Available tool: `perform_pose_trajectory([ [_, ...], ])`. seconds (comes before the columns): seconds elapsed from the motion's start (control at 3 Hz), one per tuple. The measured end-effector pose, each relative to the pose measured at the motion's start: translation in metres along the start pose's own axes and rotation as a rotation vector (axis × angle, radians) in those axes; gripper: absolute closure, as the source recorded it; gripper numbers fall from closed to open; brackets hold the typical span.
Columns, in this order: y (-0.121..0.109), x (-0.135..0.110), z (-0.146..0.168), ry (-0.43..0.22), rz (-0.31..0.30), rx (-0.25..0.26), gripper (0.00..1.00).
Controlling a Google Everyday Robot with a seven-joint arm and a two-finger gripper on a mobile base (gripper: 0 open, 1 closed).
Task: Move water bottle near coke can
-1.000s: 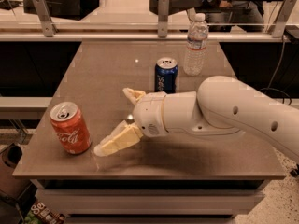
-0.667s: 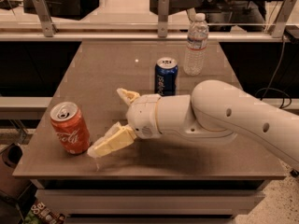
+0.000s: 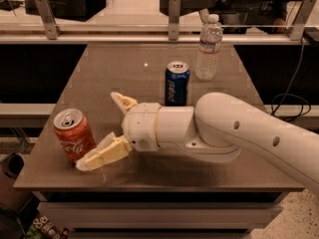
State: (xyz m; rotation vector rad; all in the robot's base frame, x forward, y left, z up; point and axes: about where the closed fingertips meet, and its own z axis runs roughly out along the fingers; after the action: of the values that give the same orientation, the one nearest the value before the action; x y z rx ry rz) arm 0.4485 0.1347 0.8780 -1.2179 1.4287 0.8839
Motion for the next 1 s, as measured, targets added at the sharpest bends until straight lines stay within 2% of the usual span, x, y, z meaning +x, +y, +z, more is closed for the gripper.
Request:
perform_pose_trajectory([
  [0.67,0.019,-0.014,0.025,-0.07,0.009,-0.039,0.0],
  [1.0,0.025,-0.014,0.045,-0.095,0.022,-0.072,0.18],
])
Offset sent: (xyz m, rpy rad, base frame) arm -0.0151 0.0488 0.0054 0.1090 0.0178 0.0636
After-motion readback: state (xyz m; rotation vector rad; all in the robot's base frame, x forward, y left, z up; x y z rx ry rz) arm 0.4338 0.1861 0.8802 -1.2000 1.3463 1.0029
